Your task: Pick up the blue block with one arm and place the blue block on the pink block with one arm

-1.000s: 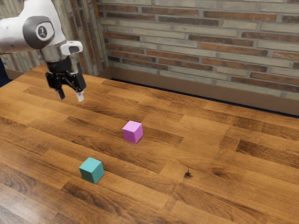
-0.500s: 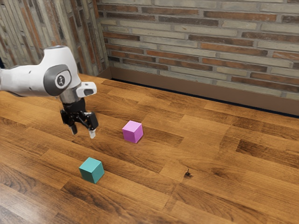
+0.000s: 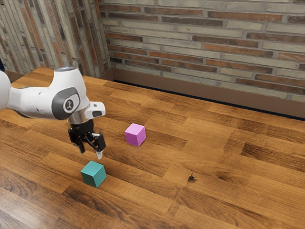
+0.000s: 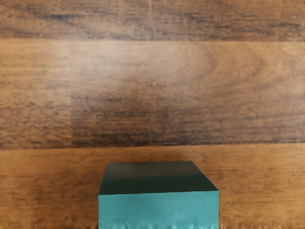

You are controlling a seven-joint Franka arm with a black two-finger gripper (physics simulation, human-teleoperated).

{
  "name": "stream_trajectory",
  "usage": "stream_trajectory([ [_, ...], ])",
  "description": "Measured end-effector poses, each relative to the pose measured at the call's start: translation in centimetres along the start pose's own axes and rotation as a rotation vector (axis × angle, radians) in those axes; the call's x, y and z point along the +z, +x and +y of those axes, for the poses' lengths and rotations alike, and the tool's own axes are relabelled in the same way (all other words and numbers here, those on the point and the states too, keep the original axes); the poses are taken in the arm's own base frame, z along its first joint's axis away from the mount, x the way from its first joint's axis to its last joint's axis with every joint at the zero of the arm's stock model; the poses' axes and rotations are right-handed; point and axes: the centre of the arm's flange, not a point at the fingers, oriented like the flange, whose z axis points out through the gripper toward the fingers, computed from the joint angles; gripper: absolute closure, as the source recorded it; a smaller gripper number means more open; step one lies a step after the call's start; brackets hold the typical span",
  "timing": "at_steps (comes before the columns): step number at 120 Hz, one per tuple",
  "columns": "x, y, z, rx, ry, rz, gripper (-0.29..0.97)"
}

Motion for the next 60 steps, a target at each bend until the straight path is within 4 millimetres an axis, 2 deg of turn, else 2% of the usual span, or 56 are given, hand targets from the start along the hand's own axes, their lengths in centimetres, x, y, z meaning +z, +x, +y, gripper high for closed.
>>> stream_trajectory([
  [32, 1.8, -1.4, 2.4, 0.047, 0.001, -0.033, 0.07],
  [60, 2.9, -2.1, 2.3, 0.046, -0.001, -0.059, 0.08],
])
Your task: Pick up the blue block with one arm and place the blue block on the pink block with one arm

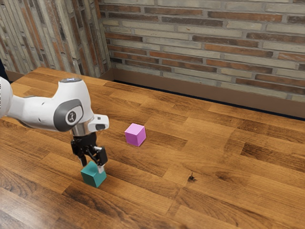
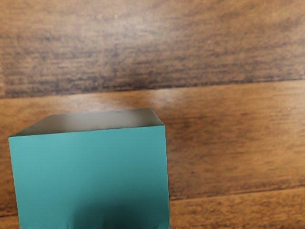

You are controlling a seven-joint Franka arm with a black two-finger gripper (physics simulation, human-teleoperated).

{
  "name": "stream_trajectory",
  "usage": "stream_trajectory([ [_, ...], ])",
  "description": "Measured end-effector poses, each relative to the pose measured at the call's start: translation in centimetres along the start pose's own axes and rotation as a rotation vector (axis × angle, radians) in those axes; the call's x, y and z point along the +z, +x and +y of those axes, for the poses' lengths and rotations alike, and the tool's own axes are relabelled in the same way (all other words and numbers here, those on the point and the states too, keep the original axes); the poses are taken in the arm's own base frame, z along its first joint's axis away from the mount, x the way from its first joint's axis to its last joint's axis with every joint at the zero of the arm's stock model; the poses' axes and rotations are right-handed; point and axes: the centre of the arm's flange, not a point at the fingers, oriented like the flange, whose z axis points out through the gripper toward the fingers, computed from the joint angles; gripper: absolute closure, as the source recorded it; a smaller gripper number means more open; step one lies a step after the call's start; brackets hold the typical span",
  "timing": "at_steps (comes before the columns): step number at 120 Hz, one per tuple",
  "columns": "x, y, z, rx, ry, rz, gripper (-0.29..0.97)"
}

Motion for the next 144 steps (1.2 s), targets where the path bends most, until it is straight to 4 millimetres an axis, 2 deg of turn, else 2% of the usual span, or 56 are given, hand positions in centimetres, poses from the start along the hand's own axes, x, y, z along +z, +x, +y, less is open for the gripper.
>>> stream_trajectory([
  [26, 0.7, 0.2, -1.3, -0.025, 0.001, -0.01, 0.08],
  [62, 1.6, 0.6, -1.2, -0.016, 0.006, -0.013, 0.09],
  [98, 3.6, 1.2, -1.6, -0.027, 0.006, -0.029, 0.1],
  [132, 4.2, 1.2, -1.9, -0.065, -0.032, -0.027, 0.08],
  [144, 4.5, 1.2, -1.8, -0.064, -0.035, -0.033, 0.12],
])
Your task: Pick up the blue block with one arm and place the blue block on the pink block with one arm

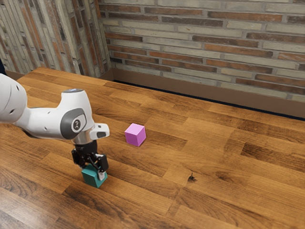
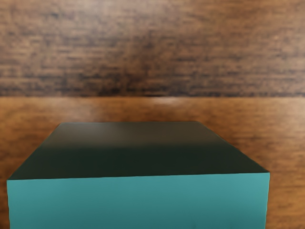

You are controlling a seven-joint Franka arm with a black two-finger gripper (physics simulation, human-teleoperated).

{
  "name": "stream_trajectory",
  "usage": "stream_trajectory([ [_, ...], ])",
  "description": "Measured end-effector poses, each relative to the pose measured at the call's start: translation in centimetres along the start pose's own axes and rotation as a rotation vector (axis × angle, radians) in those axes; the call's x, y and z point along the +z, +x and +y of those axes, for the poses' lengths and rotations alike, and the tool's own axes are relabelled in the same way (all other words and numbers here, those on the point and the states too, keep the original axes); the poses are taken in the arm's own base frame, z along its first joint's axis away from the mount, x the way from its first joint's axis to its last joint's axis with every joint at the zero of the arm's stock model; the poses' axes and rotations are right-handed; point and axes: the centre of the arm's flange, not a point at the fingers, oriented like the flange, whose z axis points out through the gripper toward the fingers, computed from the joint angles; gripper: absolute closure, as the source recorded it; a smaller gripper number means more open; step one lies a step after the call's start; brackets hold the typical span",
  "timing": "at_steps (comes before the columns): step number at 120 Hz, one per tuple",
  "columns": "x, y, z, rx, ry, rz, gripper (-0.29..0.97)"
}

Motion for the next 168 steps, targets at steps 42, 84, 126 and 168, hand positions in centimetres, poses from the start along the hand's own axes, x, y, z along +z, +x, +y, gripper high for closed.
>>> stream_trajectory([
  [42, -0.2, 0.1, 0.0, 0.005, 0.0, 0.006, 0.3],
  [84, -6.4, 2.9, -0.1, 0.019, 0.014, 0.118, 0.36],
  [126, -13.6, 13.5, -0.3, 0.037, 0.099, 0.18, 0.35],
  [168, -13.2, 18.3, 1.9, 0.041, 0.065, 0.132, 0.36],
])
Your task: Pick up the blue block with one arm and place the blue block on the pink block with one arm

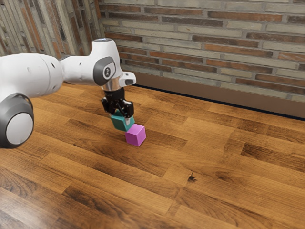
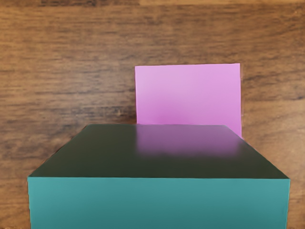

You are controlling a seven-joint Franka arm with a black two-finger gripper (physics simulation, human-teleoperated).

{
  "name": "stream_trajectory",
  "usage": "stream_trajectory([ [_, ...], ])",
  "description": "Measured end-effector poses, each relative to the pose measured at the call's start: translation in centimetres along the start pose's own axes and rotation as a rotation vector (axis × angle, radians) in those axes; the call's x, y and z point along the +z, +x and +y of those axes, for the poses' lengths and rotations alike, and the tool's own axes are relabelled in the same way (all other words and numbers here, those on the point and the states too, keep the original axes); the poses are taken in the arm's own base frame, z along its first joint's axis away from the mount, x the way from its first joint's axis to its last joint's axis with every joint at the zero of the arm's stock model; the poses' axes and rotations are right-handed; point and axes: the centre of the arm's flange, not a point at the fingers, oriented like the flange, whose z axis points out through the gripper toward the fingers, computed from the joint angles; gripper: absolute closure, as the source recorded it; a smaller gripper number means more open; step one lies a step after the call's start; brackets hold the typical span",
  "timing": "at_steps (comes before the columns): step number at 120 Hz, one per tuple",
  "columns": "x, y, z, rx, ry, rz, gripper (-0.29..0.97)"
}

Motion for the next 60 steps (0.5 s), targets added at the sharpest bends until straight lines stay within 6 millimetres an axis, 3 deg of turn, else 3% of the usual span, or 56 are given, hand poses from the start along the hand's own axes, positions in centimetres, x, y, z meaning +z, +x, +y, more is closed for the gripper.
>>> stream_trajectory([
  [22, 0.5, 0.5, 1.6, -0.005, -0.009, -0.012, 0.37],
  [60, 1.0, 2.3, 1.7, -0.031, -0.004, 0.004, 0.38],
])
